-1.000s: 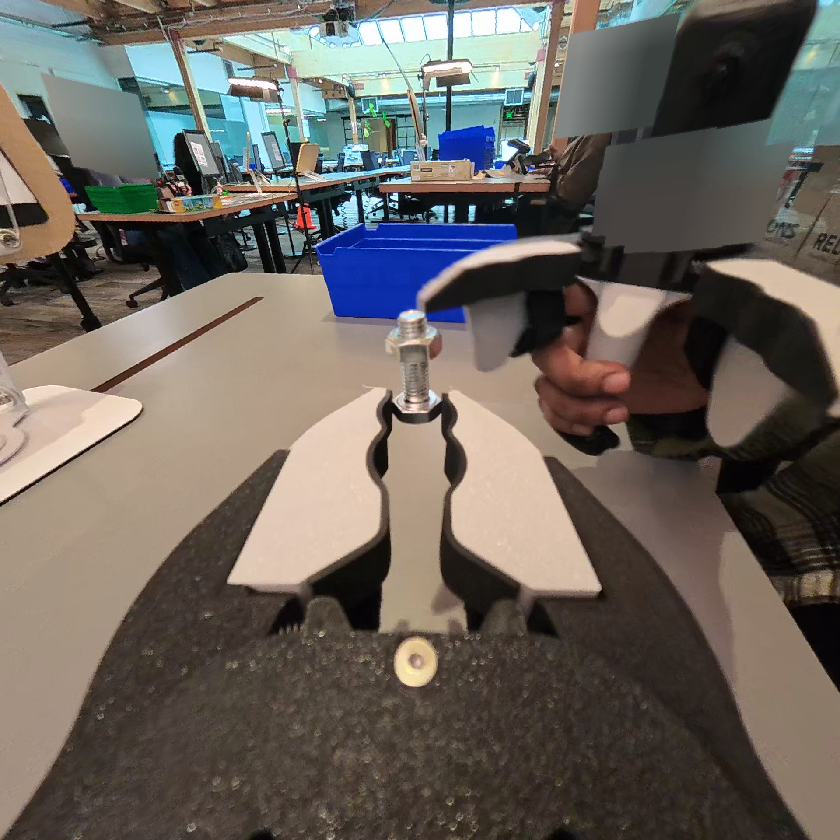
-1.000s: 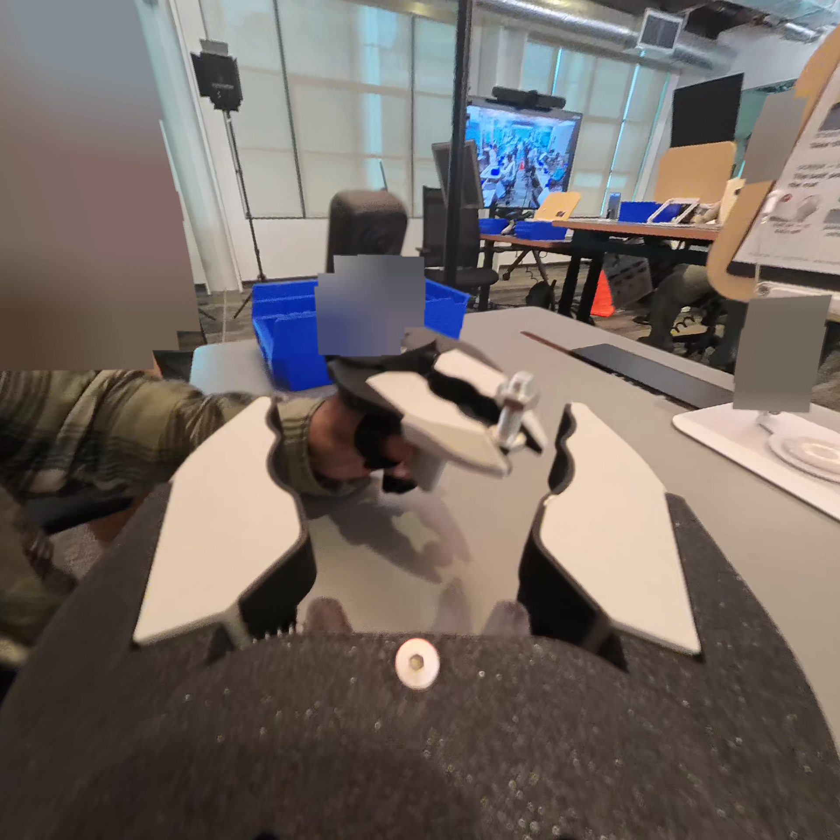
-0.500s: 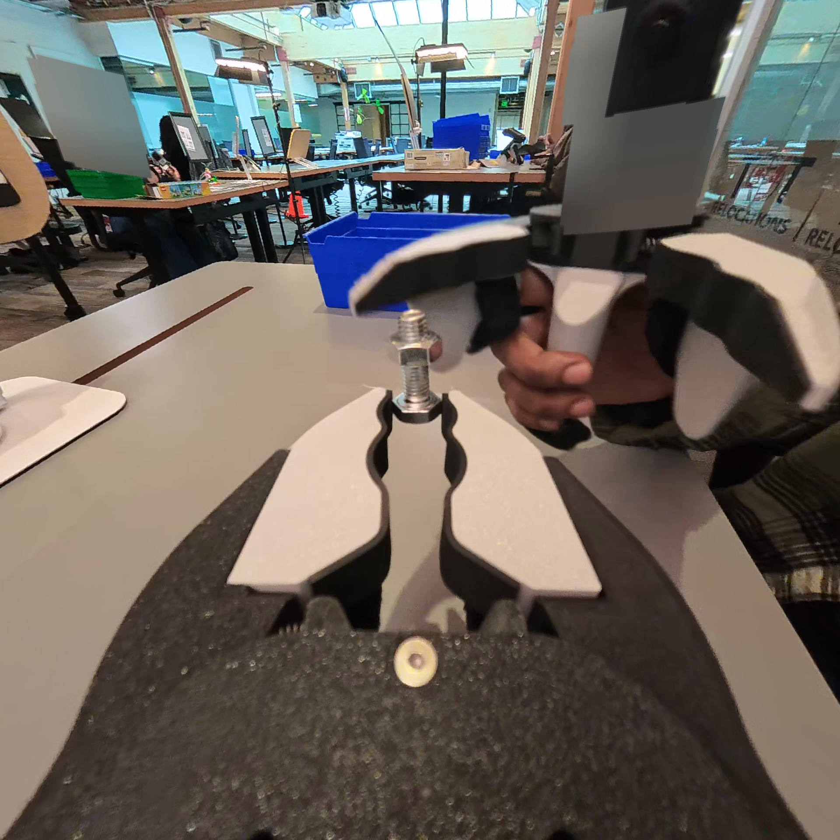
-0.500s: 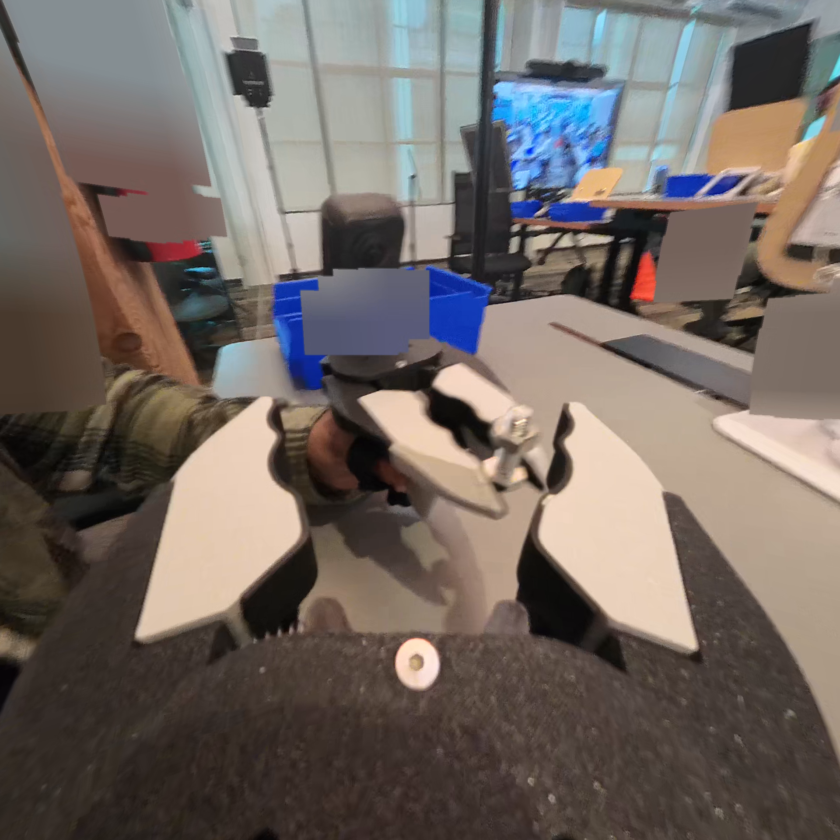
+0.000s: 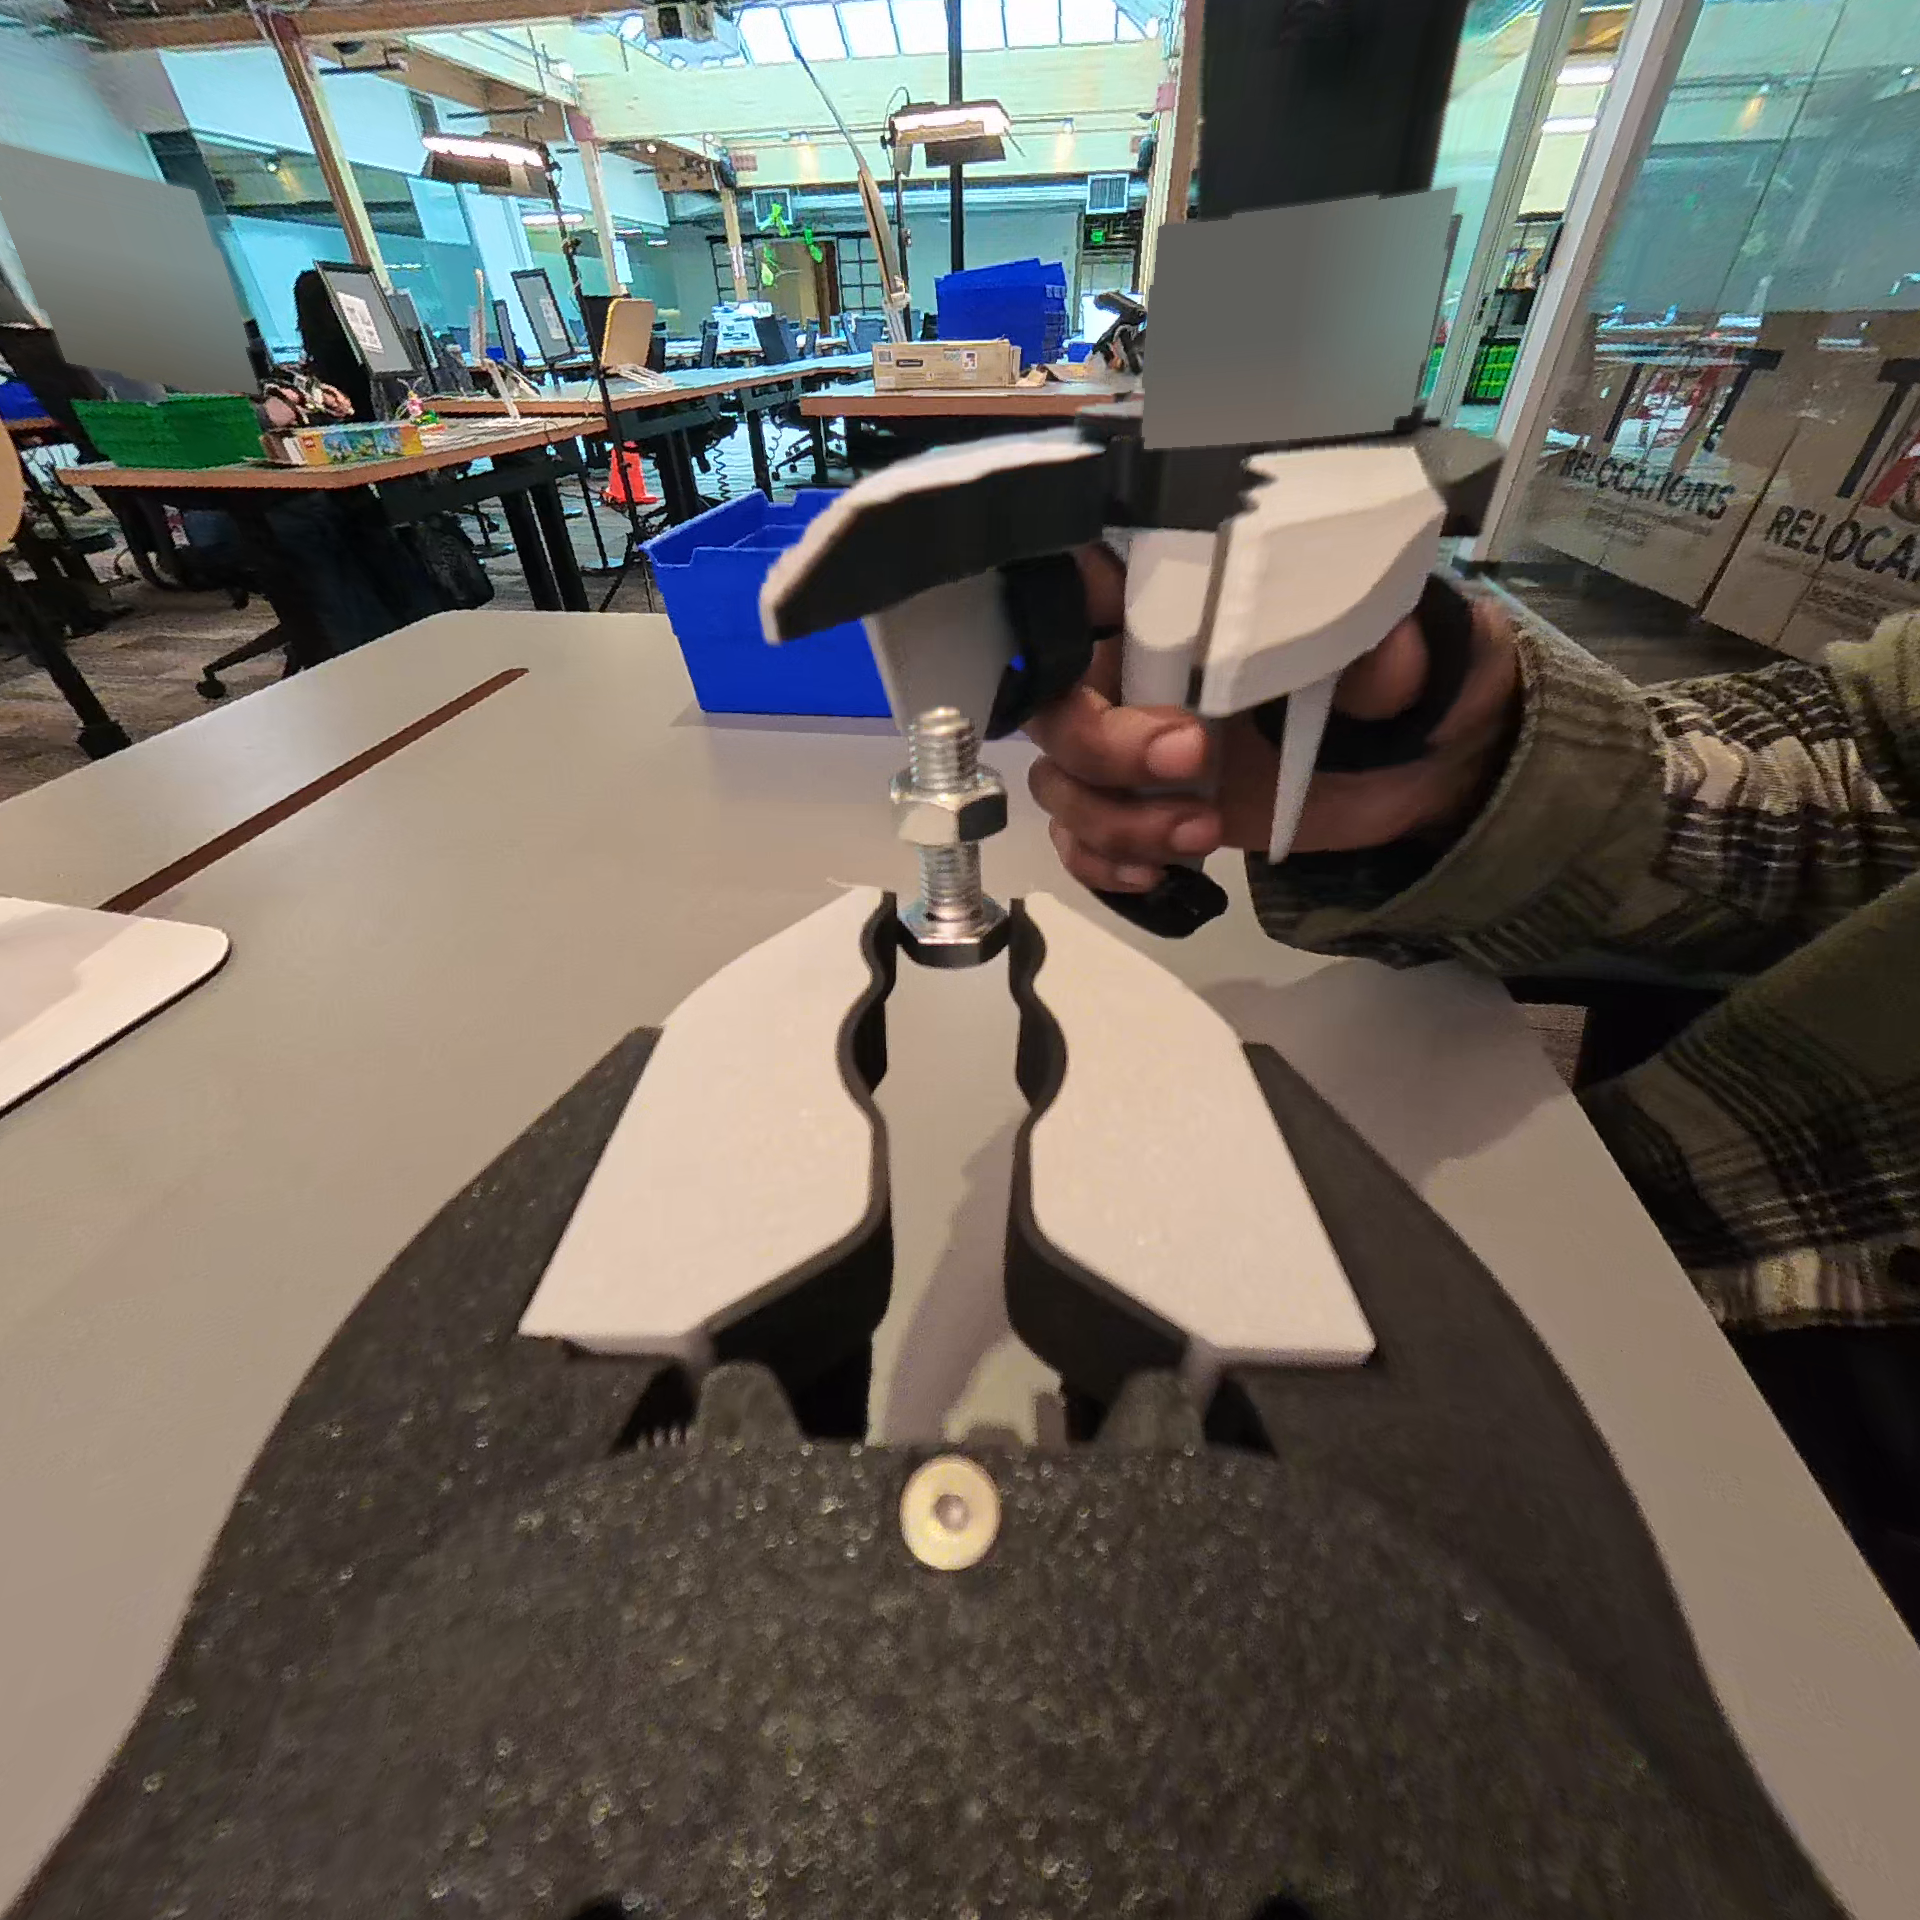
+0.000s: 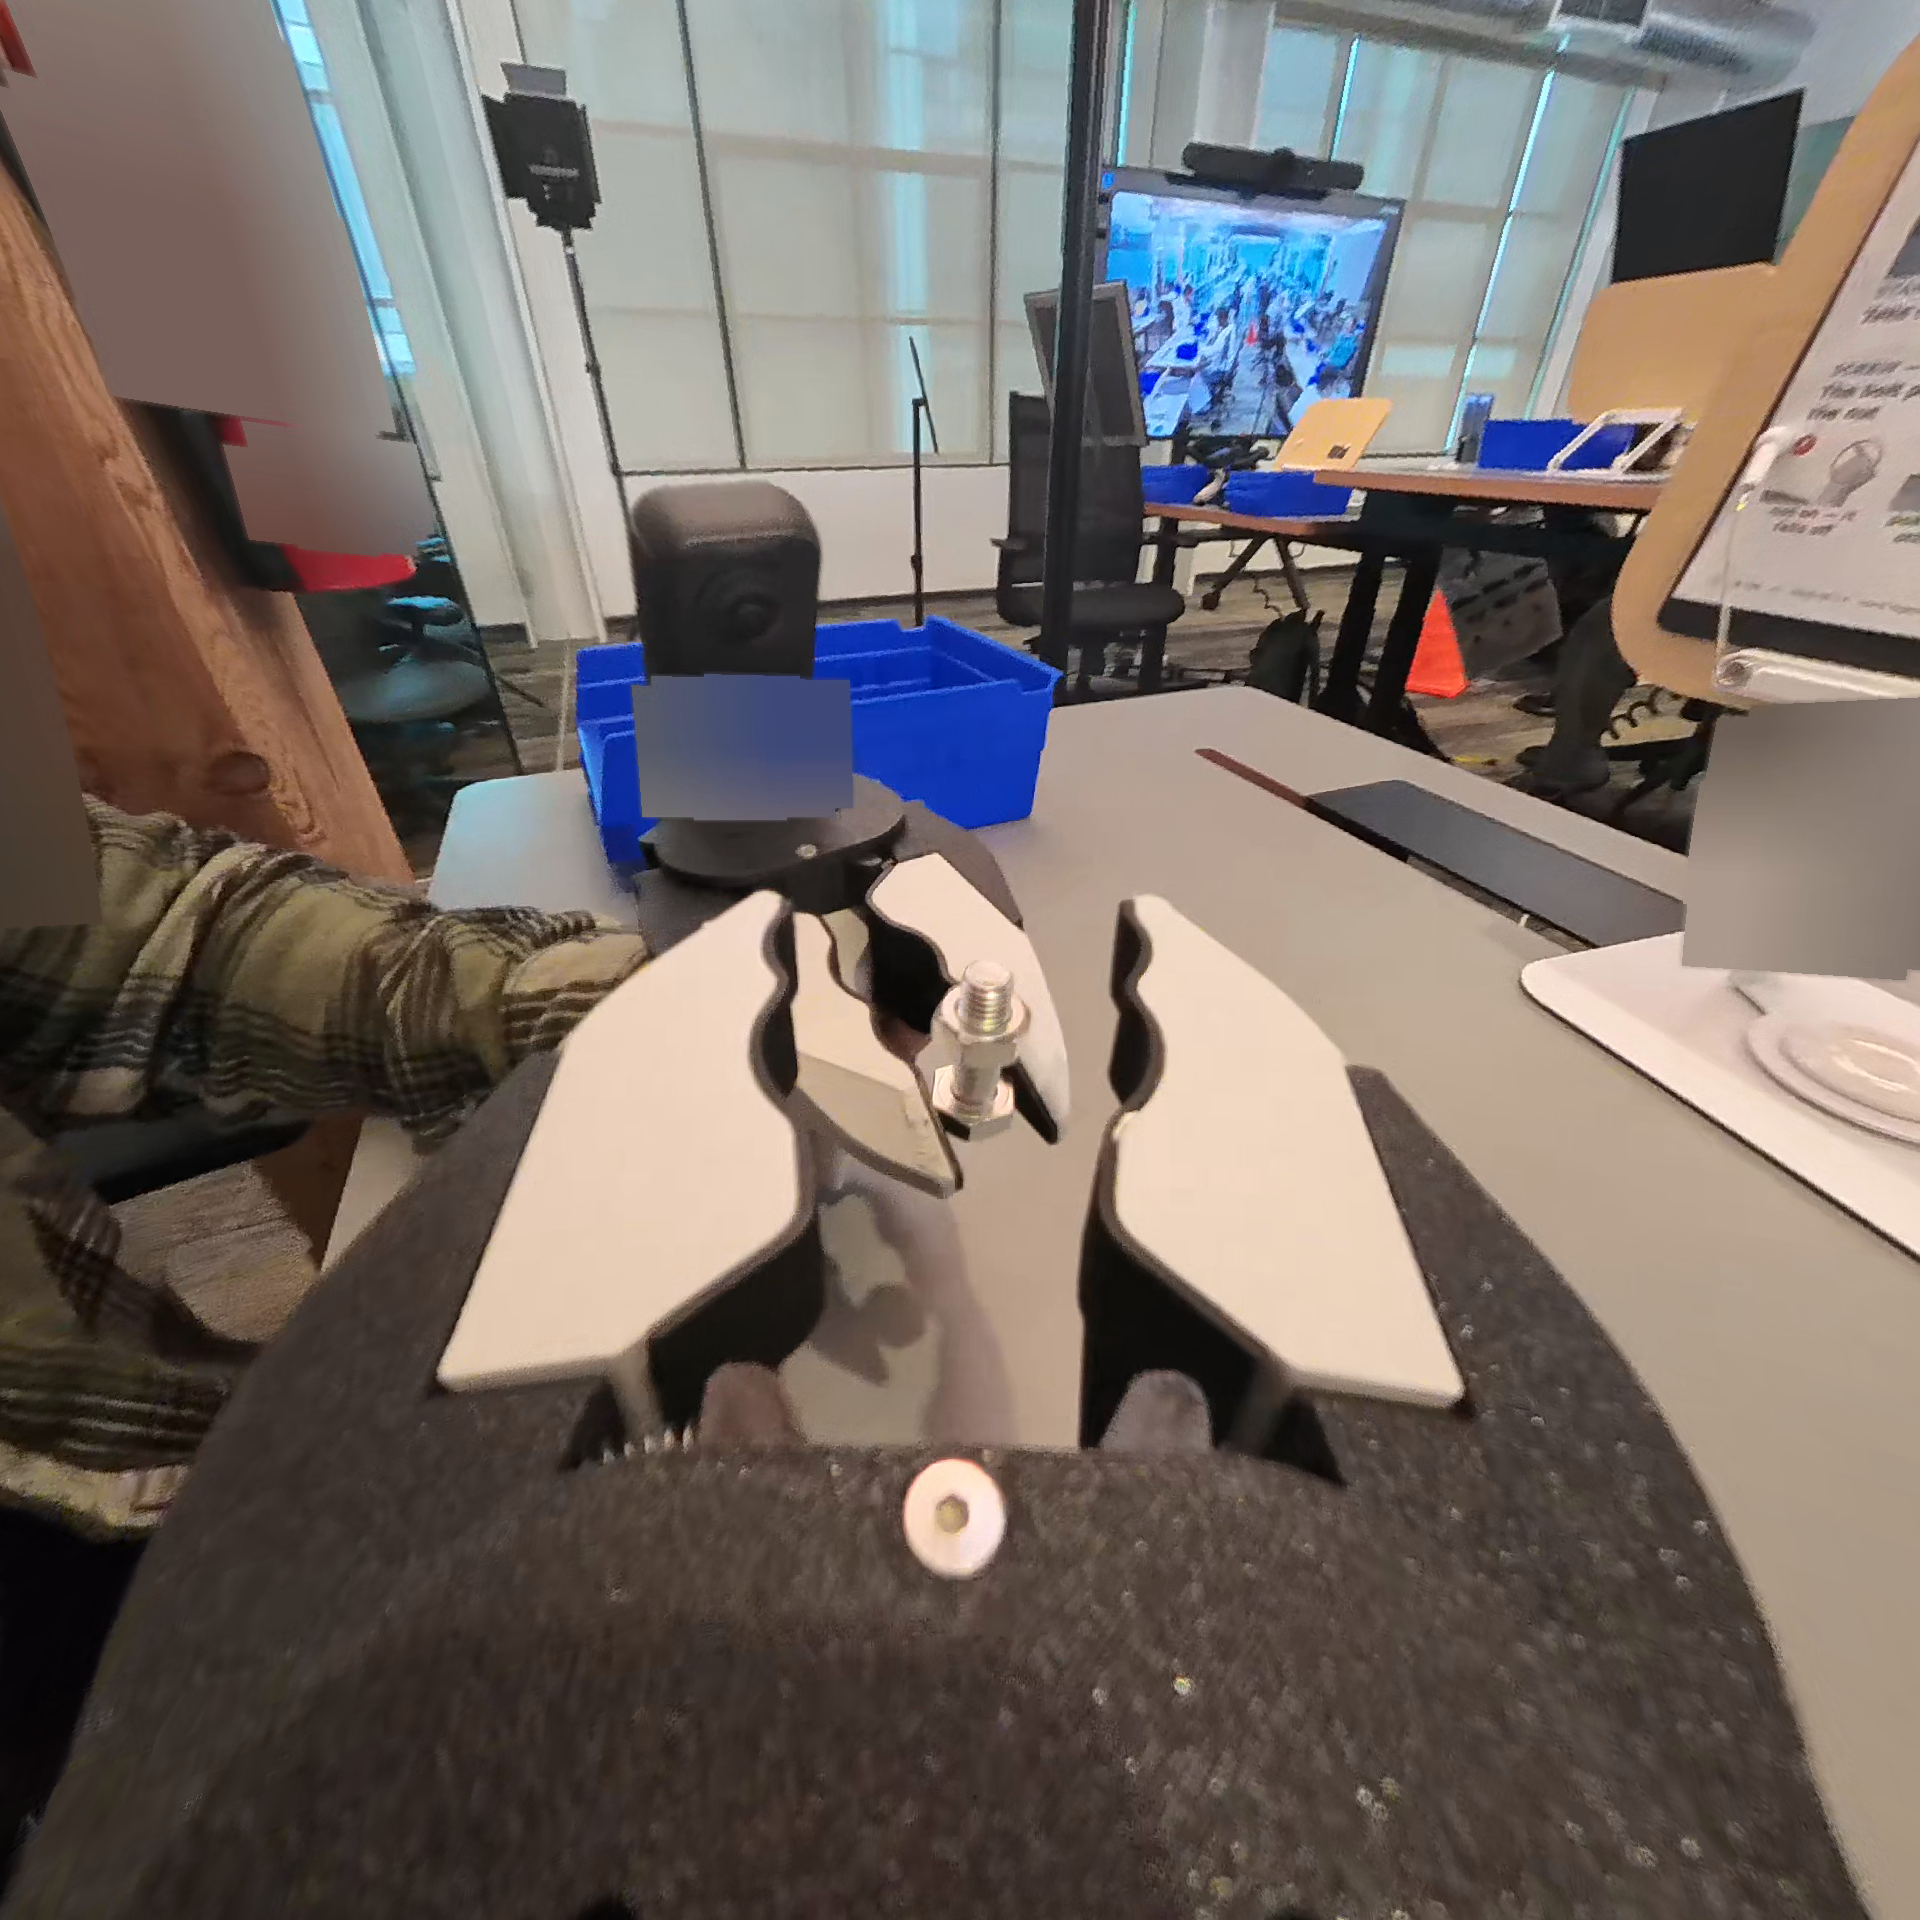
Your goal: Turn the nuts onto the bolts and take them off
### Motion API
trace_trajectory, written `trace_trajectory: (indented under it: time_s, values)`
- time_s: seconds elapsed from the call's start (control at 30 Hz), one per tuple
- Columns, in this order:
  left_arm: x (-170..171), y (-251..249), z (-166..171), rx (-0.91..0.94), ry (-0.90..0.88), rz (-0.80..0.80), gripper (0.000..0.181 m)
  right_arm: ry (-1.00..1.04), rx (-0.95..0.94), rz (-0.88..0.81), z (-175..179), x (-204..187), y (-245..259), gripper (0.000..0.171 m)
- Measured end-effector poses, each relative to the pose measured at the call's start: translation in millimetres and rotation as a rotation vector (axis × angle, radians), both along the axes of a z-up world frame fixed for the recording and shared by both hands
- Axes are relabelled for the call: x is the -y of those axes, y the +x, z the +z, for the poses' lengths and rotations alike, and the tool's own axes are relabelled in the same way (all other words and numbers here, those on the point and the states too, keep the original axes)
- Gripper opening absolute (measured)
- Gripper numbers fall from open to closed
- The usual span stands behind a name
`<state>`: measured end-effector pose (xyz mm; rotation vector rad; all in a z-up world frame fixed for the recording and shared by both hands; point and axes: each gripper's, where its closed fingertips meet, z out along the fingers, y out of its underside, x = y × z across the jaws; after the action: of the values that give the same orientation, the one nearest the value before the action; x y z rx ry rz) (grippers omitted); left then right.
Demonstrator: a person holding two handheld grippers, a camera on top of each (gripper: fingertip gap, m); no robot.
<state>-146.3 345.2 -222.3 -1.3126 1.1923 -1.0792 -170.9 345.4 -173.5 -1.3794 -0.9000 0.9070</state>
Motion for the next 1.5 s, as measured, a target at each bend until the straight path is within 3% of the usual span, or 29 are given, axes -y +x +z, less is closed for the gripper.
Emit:
trace_trajectory:
  time_s: [0.17,0.3,0.47,0.53,0.6,0.67,0.8,0.9,1.0,1.13,1.23,1.37,1.5]
  values:
    - [2,1,-1,-0.001,-0.006,-0.013,0.02,-0.028,0.029,0.026,-11,-1,-3,0.043]
    - [7,3,1,0.005,0.007,-0.029,0.02,-0.057,0.079,0.05,-23,-1,-6,0.02]
    - [10,4,5,0.034,-0.015,-0.057,0.021,-0.043,0.05,0.025,-16,1,0,0.019]
    - [8,7,1,0.021,-0.036,-0.054,0.047,-0.016,0.001,-0.009,-2,3,16,0.019]
    - [7,11,-6,0.008,-0.068,-0.056,0.067,0.007,-0.004,-0.082,17,2,51,0.019]
    - [10,14,-9,0.011,-0.079,-0.078,0.072,0.037,0.054,-0.213,37,-5,109,0.02]
    - [11,16,-10,0.013,-0.041,-0.08,0.079,0.023,0.278,-0.633,62,-33,279,0.02]
    - [5,15,-11,0.01,-0.014,-0.036,0.079,-0.173,0.428,-0.873,34,-48,400,0.02]
    - [-6,12,-14,0.002,0.041,0.042,0.078,-0.445,0.454,-0.922,-24,-53,458,0.02]
    - [-17,7,-14,0.001,0.093,0.136,0.074,-0.696,0.551,-0.891,-97,-55,478,0.02]
    - [-21,5,-14,0.005,0.104,0.162,0.071,-0.806,0.606,-0.873,-130,-54,481,0.02]
    - [-21,4,-13,0.009,0.113,0.17,0.07,-0.823,0.61,-0.884,-142,-57,485,0.024]
    - [-20,4,-12,0.012,0.118,0.168,0.069,-0.708,0.568,-0.937,-118,-60,488,0.043]
